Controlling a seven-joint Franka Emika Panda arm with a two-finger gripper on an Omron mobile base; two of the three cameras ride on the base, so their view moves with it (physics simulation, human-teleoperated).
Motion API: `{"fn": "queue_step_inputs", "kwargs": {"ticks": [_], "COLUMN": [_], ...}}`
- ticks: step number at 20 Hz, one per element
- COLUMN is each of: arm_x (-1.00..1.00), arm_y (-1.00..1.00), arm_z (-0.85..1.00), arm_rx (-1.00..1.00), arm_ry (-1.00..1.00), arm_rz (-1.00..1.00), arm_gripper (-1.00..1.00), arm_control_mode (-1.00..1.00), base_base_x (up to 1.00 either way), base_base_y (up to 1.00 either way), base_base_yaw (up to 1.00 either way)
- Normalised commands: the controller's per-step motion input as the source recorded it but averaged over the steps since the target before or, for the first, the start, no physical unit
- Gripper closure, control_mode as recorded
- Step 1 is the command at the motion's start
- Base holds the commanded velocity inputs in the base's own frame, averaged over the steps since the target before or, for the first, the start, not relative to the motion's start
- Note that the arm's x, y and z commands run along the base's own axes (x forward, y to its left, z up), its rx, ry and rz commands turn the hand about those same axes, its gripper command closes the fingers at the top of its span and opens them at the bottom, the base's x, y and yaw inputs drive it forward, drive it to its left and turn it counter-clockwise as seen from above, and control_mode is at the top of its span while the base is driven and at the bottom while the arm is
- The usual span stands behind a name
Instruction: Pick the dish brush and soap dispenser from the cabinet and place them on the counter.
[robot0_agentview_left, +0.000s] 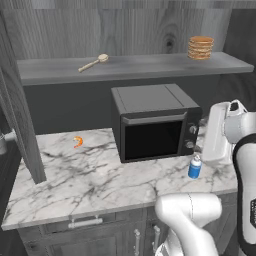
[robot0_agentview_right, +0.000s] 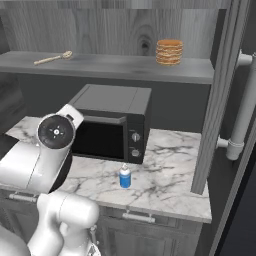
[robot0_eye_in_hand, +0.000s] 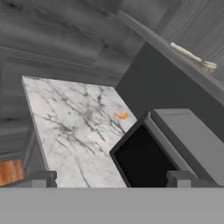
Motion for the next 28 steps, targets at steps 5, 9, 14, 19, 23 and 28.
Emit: {"fn": "queue_step_inputs", "kwargs": {"ticks": [5, 9, 14, 19, 23, 28], "arm_x": [-0.22, -0.31, -0.32, -0.24, -0.11, -0.05], "arm_y": [0.25, 0.16, 0.15, 0.10, 0.07, 0.12], "arm_z": [0.27, 0.14, 0.18, 0.34, 0.47, 0.42], "arm_rx": [-0.15, -0.07, -0.01, 0.00, 0.00, 0.00], "arm_ry": [0.00, 0.00, 0.00, 0.00, 0.00, -0.01], "arm_rz": [-0.05, -0.05, -0.01, 0.00, -0.01, -0.01], "arm_gripper": [-1.00, -1.00, -1.00, -1.00, -1.00, -1.00], "arm_control_mode": [-1.00, -1.00, -1.00, -1.00, -1.00, -1.00], "base_base_x": [0.00, 0.00, 0.00, 0.00, 0.00, 0.00], "base_base_y": [0.00, 0.00, 0.00, 0.00, 0.00, 0.00], "base_base_yaw": [0.00, 0.00, 0.00, 0.00, 0.00, 0.00]}}
